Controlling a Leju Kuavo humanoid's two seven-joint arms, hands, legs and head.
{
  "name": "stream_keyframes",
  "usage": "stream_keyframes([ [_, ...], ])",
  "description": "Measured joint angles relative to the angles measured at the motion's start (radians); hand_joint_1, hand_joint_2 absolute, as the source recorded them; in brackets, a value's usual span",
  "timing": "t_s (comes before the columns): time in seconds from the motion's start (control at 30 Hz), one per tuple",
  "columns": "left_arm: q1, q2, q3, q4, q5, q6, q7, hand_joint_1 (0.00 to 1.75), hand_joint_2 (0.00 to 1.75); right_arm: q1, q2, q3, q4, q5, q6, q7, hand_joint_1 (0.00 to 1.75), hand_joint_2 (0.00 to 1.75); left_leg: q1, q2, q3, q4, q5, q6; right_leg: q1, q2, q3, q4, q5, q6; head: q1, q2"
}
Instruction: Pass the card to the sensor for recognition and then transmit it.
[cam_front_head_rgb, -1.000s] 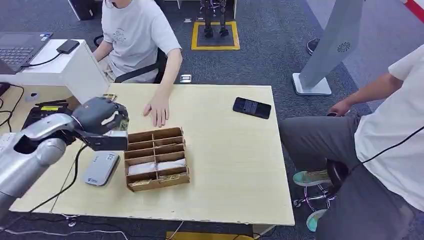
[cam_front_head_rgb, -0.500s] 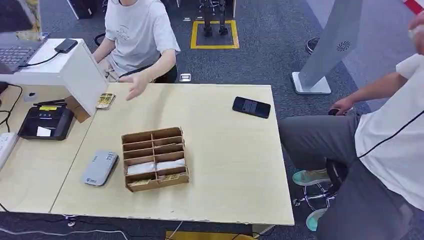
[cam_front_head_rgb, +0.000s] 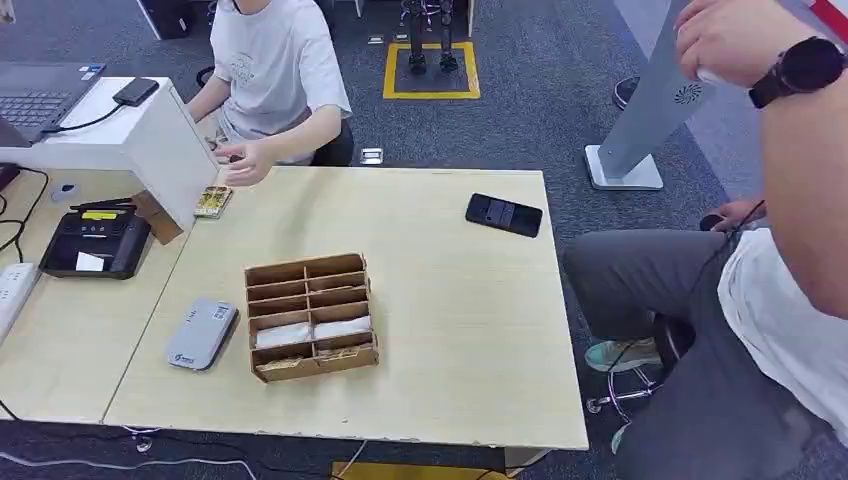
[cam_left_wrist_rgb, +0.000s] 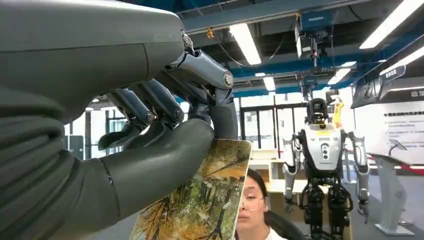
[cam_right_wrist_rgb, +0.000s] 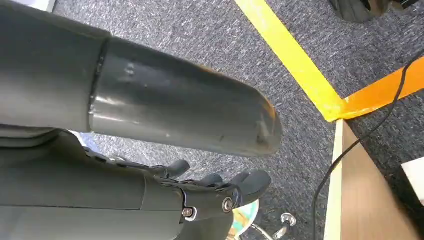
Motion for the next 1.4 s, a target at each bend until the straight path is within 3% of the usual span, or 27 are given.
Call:
stream_keyframes([
  [0.23,-0.001,0.010,-0.004,-0.003,0.016,0.028,0.000,1.75,1.75,0.000,0.000,0.000,0.000,0.000,-0.001,-0.002,0.00,0.00,0.000,0.000,0.000,0.000,0.000,0.000,0.000,0.000,0.000,0.000,0.000,0.000,0.000,0.000],
  [0.43,0.025,0.013,-0.042,0.021,-0.081,0.141,-0.016,1.75,1.75,-0.005,0.000,0.000,-0.002,0.000,-0.018,-0.012,0.00,0.00,0.000,-0.001,0.000,0.000,0.000,0.000,0.000,-0.001,0.000,0.000,0.000,0.000,0.000,0.000],
  [0.6,0.082,-0.072,-0.068,0.153,-0.353,0.308,-0.029,1.75,1.75,-0.030,0.005,0.005,-0.011,0.001,-0.036,-0.010,0.00,0.00,0.000,-0.004,0.000,0.000,0.003,-0.001,0.000,-0.003,0.000,0.000,0.002,0.000,0.000,0.000],
  [0.73,0.086,-0.078,-0.068,0.160,-0.362,0.314,-0.029,1.75,1.75,-0.032,0.006,0.005,-0.011,0.001,-0.037,-0.010,0.00,0.00,0.000,-0.004,0.000,0.000,0.003,0.000,0.000,-0.003,0.000,0.000,0.002,0.000,0.000,0.000],
  [0.8,0.136,-0.177,-0.068,0.337,-0.506,0.390,-0.059,1.75,1.75,-0.070,0.030,0.010,-0.024,-0.006,-0.052,-0.009,0.00,0.00,0.000,-0.001,0.000,0.000,0.005,-0.001,0.000,-0.001,-0.001,0.000,0.005,-0.001,0.001,0.000],
  [0.83,0.153,-0.196,-0.068,0.412,-0.521,0.394,-0.099,1.75,1.75,-0.068,0.038,0.010,-0.025,-0.013,-0.056,-0.004,0.00,0.00,0.000,0.000,0.000,0.000,0.005,-0.001,0.000,0.000,-0.001,0.000,0.006,-0.002,0.001,0.000],
  [0.97,0.178,-0.197,-0.058,0.472,-0.523,0.384,-0.139,1.75,1.75,-0.053,0.039,0.007,-0.026,-0.060,-0.080,-0.011,0.00,0.00,0.000,0.000,0.000,0.000,0.005,-0.001,0.000,0.000,-0.003,0.000,0.005,-0.002,0.000,0.000],
  [1.17,0.197,-0.288,-0.052,0.478,-0.575,0.346,-0.066,1.75,1.75,0.012,0.007,-0.049,-0.025,-0.142,-0.108,-0.074,0.00,0.00,0.000,-0.010,-0.007,0.000,0.006,0.000,0.000,-0.011,-0.004,0.000,0.004,0.000,0.000,0.000],
  [1.4,0.197,-0.318,-0.048,0.479,-0.572,0.336,-0.071,1.75,1.75,0.036,-0.001,-0.073,-0.024,-0.137,-0.110,-0.070,0.00,0.00,-0.001,-0.003,-0.007,0.000,0.006,0.000,-0.001,-0.003,-0.007,0.000,0.006,0.001,0.000,0.000],
])
